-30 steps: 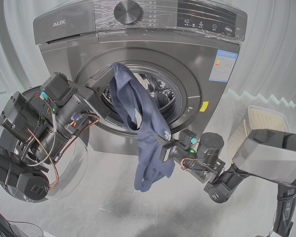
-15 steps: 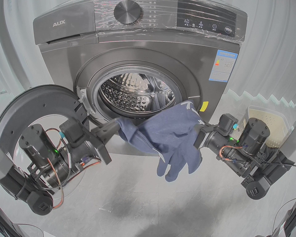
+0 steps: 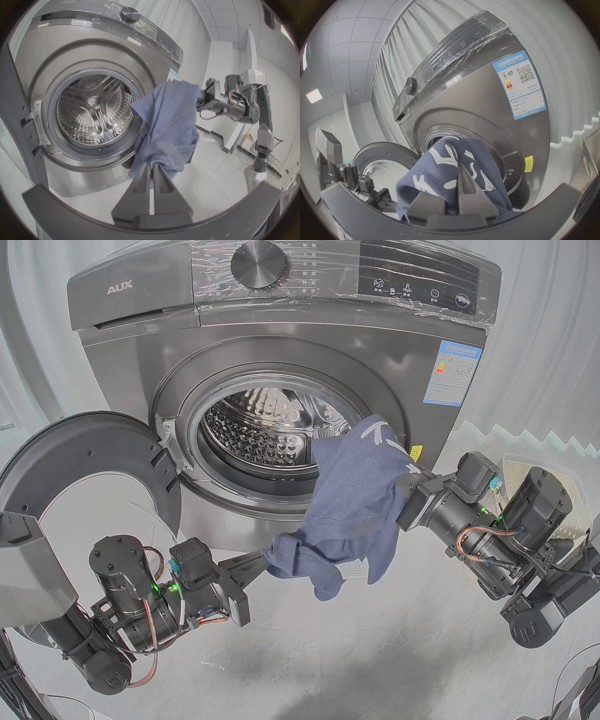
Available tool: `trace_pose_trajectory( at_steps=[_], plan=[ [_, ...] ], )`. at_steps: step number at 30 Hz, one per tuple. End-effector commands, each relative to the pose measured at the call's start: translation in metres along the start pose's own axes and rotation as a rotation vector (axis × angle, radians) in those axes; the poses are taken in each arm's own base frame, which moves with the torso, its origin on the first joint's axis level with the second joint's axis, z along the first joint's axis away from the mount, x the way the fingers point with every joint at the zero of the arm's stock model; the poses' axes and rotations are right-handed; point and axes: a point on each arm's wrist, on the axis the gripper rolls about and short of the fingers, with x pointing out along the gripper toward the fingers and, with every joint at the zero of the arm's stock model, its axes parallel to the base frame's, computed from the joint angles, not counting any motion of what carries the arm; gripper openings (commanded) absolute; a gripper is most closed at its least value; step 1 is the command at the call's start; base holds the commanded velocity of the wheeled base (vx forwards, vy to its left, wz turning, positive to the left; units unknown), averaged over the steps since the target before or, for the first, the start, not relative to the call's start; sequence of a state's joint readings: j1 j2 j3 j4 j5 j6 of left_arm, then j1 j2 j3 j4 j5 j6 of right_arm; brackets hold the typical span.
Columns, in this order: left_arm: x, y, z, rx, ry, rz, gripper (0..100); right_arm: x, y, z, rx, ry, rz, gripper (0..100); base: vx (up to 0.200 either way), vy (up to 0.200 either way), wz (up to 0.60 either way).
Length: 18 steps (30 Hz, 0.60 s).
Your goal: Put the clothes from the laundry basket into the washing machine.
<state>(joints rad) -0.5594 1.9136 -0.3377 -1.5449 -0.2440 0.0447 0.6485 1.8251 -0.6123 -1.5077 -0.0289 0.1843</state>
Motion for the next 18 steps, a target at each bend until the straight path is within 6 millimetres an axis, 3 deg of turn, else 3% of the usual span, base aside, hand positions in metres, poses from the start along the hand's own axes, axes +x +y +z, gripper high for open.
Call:
trace_pose_trajectory(
  at_steps=[1, 4, 5, 8, 13, 18],
  plan=[
    [0.0, -0.001, -0.012, 0.005, 0.048, -0.009, 0, -0.001, -0.001, 0.002, -0.001, -0.006, 0.0, 0, 0.0, 0.0, 0.0],
    [0.0, -0.001, -0.015, 0.011, 0.059, -0.01, 0, -0.001, 0.0, 0.003, -0.001, -0.01, 0.001, 0, 0.0, 0.0, 0.0],
    [0.0, -0.001, -0.015, 0.01, 0.062, -0.01, 100, -0.001, 0.0, 0.004, -0.001, -0.012, -0.001, 0, 0.0, 0.0, 0.0],
    [-0.004, -0.002, -0.018, 0.006, 0.078, -0.011, 100, 0.0, -0.002, 0.004, -0.003, -0.01, -0.004, 0, 0.0, 0.0, 0.0],
    [-0.016, -0.01, -0.029, -0.009, 0.149, -0.032, 100, 0.02, -0.022, -0.001, -0.022, -0.036, -0.043, 0, 0.0, 0.0, 0.0],
    [-0.026, -0.02, -0.04, 0.011, 0.213, -0.091, 100, 0.033, -0.02, -0.004, -0.021, -0.056, -0.033, 0, 0.0, 0.0, 0.0]
  ],
)
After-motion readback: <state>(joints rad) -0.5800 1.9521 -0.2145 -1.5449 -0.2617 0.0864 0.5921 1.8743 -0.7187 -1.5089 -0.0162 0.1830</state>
